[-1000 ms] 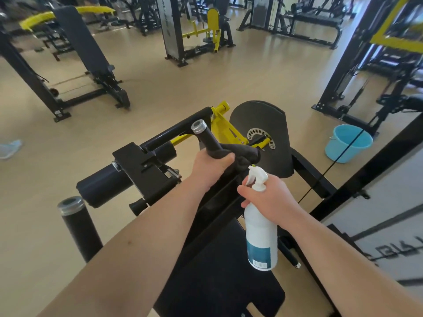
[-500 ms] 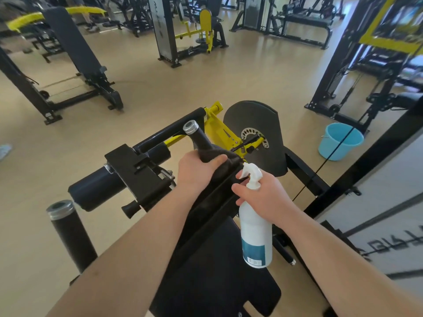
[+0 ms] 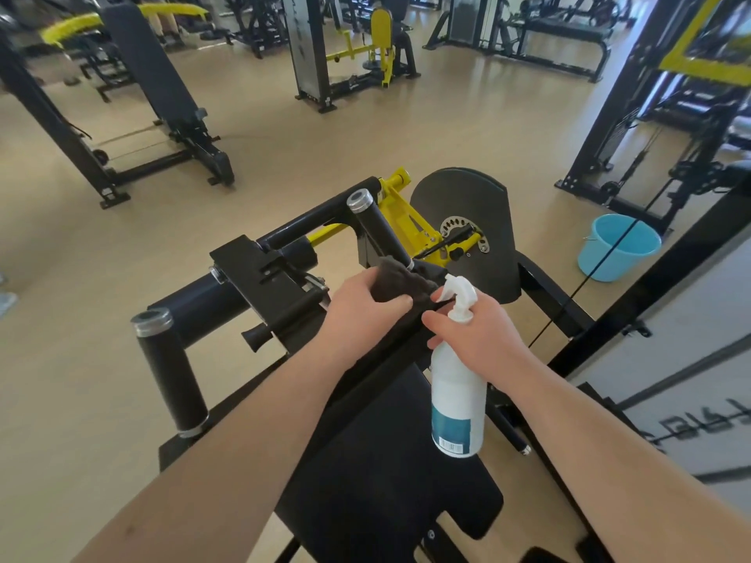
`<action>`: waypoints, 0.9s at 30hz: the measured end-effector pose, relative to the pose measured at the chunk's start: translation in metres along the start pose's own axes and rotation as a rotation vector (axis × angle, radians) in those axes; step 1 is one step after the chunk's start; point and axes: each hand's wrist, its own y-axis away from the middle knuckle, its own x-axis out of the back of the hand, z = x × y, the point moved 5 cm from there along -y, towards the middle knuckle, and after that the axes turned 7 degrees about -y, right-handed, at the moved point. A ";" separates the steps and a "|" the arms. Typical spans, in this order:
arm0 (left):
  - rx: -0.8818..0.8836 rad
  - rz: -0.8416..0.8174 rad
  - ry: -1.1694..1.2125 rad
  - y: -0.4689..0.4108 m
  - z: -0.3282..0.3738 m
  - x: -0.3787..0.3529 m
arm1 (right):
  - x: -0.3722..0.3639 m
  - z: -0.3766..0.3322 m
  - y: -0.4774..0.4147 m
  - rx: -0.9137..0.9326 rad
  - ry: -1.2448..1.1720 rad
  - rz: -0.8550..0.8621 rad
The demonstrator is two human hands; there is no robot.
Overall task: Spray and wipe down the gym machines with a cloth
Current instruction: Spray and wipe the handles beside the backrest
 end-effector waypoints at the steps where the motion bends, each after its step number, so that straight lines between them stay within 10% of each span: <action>1: -0.042 -0.019 -0.020 0.005 0.002 -0.002 | 0.001 0.002 0.003 0.000 -0.007 0.020; 27: -0.603 -0.173 -0.141 0.128 -0.050 -0.046 | -0.027 0.056 0.185 -0.305 -0.029 0.275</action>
